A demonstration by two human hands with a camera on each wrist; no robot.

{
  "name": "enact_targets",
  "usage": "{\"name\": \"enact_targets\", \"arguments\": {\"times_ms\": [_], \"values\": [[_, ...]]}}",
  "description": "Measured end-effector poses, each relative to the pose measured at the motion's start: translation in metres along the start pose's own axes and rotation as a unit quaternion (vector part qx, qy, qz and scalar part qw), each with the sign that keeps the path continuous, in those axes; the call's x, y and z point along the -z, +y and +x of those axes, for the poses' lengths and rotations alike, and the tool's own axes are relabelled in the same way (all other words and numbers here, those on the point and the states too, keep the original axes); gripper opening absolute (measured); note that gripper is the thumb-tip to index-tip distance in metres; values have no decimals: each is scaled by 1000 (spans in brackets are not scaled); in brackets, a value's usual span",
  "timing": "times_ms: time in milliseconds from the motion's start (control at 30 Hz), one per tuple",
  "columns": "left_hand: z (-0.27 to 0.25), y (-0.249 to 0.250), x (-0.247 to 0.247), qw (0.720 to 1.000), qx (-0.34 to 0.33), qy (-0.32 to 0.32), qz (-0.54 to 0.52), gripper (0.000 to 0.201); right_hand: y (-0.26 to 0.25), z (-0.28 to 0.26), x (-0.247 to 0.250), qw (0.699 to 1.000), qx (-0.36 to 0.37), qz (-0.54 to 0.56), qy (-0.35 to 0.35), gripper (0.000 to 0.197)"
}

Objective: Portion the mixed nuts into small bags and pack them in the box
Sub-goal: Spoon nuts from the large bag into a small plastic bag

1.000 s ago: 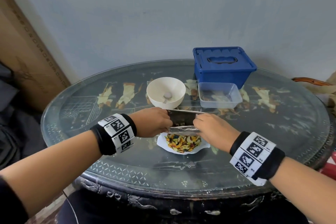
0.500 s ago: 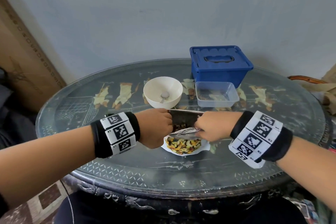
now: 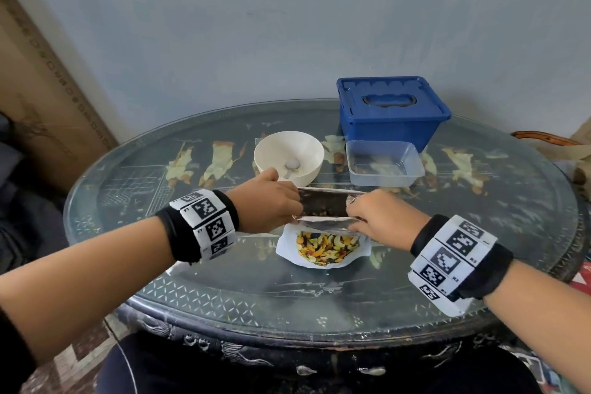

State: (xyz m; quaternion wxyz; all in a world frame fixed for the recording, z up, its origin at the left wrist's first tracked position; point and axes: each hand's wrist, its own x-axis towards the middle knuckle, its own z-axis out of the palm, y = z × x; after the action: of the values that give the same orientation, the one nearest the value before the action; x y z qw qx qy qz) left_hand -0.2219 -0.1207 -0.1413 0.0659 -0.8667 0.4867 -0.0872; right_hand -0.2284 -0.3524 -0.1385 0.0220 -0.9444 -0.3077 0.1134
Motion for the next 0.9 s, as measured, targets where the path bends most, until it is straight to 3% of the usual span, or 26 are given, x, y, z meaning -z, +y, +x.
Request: {"name": "enact_targets", "arguments": {"times_ms": [133, 300, 367, 433, 533, 600, 667, 700, 767, 900], "values": [[-8, 2, -18, 992, 38, 90, -76, 17, 3, -6, -11, 998, 15, 55, 42, 37], [-18, 6, -29, 988, 66, 101, -98, 23, 4, -11, -23, 996, 34, 57, 60, 21], [-20, 13, -29, 985, 68, 97, -124, 25, 2, -14, -18, 992, 35, 107, 51, 17], [-21, 20, -24, 969, 94, 129, -187, 26, 0, -16, -9, 979, 37, 188, 76, 14], [-10, 26, -12, 936, 162, 170, -263, 25, -3, -13, -1, 955, 15, 241, 175, 20], [3, 29, -4, 928, 242, 115, -261, 28, -6, -8, -4, 963, 18, 153, 221, 25], [14, 31, 0, 912, 312, -8, -264, 38, -9, -4, -8, 978, 3, 69, 198, 36], [19, 32, 1, 906, 331, -38, -262, 37, -9, -2, -7, 983, -19, 64, 172, 39], [25, 33, 1, 899, 354, -47, -252, 27, -8, 3, -4, 985, -65, 75, 141, 30], [32, 29, 2, 904, 370, -43, -211, 12, -3, 13, -1, 986, -82, 66, 128, 10]]}}
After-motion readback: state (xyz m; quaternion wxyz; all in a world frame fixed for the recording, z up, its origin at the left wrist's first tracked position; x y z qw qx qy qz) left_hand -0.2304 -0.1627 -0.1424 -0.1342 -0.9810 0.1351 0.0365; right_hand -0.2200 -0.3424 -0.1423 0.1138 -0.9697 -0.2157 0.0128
